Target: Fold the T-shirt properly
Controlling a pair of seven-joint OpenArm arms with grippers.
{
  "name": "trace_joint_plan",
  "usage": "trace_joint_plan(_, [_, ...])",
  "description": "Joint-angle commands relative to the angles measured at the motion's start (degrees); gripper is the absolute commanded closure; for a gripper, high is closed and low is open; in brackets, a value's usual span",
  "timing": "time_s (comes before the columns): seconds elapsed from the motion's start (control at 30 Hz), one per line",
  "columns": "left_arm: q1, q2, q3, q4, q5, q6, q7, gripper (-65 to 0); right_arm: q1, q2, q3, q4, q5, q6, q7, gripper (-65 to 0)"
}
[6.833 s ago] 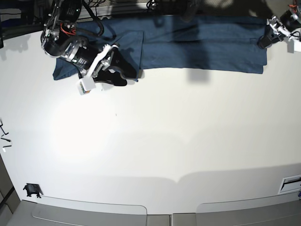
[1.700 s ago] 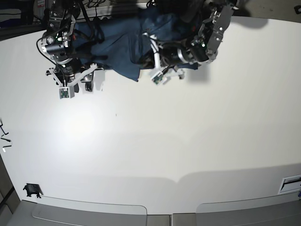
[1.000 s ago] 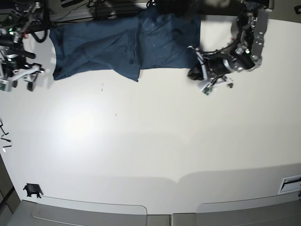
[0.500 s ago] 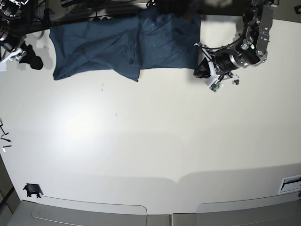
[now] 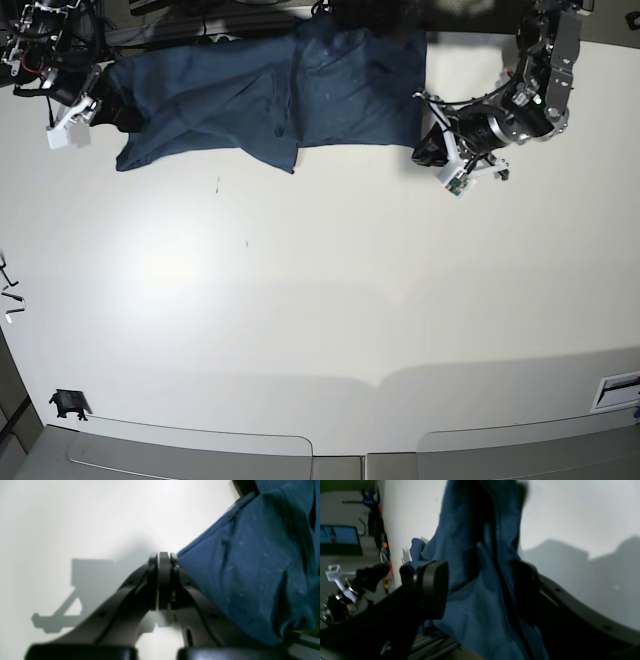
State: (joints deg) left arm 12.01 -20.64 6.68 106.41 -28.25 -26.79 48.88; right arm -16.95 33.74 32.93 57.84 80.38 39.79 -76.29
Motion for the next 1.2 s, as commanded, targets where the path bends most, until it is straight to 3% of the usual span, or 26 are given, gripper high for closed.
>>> trace_joint_plan(0.0, [-0.59, -0.33, -0.26, 1.22, -0.74, 0.0, -1.18, 0.0, 0.31, 1.16, -0.5, 0.52, -1.49, 0.21, 0.15, -38.2])
trace_joint_plan(0.33, [-0.55, -0.33, -0.26, 1.22, -0.74, 0.0, -0.92, 0.0, 3.82, 1.53, 1.62, 0.52, -5.49, 0.21, 0.37, -38.2])
trace_joint_plan(0.63, [-0.55, -0.33, -0.26, 1.22, -0.74, 0.0, -0.72, 0.0, 5.86, 1.46, 9.9, 0.55, -2.29, 0.21, 1.09, -38.1])
trace_joint_plan(0.87, [-0.57, -0.33, -0.26, 1.22, -0.76, 0.0, -0.79, 0.0, 5.84, -0.57, 10.93, 0.52, -16.83, 0.21, 8.24, -38.1])
trace_joint_plan(1.07, [-0.57, -0.31, -0.26, 1.22, -0.74, 0.0, -0.83, 0.0, 5.86, -4.22, 10.93, 0.52, -16.72, 0.21, 5.84, -38.1])
trace_joint_plan(1.17, [-0.57, -0.33, -0.26, 1.22, -0.76, 0.0, -1.01, 0.0, 5.84, -5.4, 10.93, 0.52, -12.79, 0.21, 1.53, -38.2])
